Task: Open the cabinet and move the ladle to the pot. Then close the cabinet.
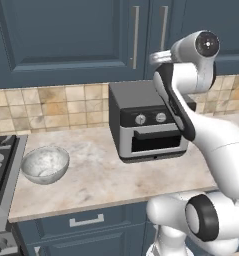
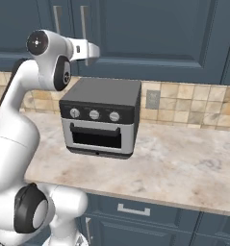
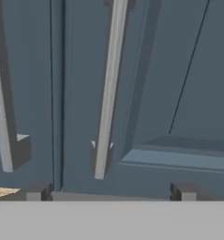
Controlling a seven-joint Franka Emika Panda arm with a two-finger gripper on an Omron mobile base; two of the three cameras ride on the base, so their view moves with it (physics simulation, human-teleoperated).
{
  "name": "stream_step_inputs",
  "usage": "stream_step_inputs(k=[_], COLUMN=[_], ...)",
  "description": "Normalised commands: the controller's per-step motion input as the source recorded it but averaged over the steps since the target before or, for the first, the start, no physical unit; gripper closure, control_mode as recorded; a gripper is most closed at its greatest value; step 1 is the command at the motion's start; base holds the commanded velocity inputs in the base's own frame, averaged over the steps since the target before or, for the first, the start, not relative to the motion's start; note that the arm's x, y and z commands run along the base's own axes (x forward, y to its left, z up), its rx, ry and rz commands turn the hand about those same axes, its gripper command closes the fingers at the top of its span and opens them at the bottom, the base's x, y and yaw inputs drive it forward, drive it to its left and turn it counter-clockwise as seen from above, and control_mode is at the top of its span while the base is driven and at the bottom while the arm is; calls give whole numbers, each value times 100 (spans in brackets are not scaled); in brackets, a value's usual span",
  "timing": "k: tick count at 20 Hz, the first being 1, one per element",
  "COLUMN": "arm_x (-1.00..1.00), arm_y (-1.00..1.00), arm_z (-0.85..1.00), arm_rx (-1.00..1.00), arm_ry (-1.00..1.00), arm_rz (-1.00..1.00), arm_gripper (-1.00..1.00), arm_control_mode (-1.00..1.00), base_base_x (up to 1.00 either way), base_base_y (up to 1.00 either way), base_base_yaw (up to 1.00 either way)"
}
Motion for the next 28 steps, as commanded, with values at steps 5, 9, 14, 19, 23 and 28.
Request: stream_step_inputs(k=[5,9,14,19,23,28], arm_x=[48,48,41,40,41,45], arm_y=[0,0,0,-9,-19,-22], arm_z=[1,0,0,0,0,0], arm_rx=[3,1,0,0,0,0], arm_ry=[0,0,0,-2,-4,-3], arm_rz=[0,0,0,-1,-2,-2], arm_gripper=[-100,-100,-100,-100,-100,-100], arm_control_mode=[-100,-100,-100,-100,-100,-100], base_base_x=[0,0,0,0,0,0], base_base_y=[0,0,0,0,0,0], base_base_yaw=[0,0,0,0,0,0])
